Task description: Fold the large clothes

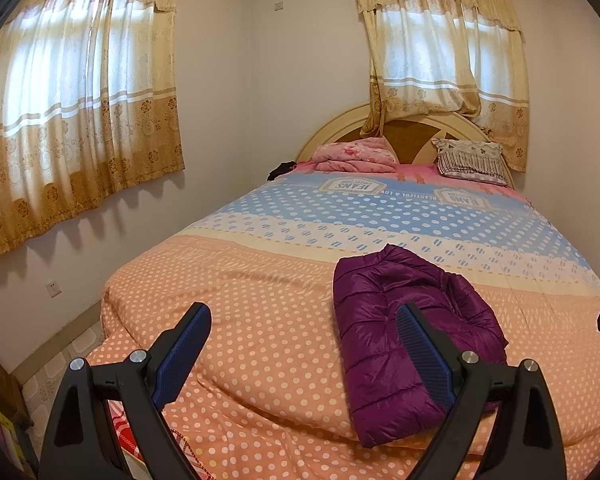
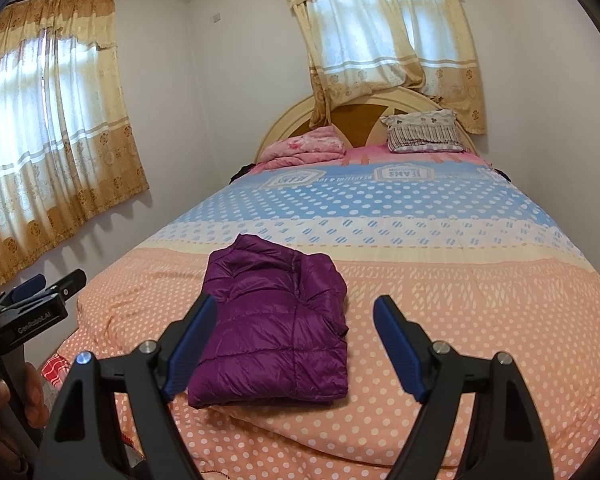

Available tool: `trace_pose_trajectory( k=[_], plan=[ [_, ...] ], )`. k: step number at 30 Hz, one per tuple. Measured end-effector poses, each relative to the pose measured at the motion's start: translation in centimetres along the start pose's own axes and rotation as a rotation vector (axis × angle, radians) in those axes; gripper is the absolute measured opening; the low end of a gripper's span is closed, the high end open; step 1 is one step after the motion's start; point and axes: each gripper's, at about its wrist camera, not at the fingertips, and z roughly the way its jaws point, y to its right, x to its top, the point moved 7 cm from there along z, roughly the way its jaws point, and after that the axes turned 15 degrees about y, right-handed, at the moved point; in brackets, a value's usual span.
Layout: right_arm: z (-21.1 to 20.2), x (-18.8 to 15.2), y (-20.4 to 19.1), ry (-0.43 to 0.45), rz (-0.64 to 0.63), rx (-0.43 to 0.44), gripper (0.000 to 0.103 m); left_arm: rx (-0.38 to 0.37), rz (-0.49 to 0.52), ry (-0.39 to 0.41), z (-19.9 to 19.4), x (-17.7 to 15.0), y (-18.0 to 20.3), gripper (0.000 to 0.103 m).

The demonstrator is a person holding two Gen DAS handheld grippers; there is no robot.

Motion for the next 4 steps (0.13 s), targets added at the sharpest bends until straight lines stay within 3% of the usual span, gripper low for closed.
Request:
trace_pose_trajectory(
  k=[4],
  plan=[
    [0.0, -0.03, -0.01, 0.0, 0.001, -0.001, 0.083, -0.005, 0.016, 0.011, -0.12, 0.1, 0.29, 0.094]
  ],
)
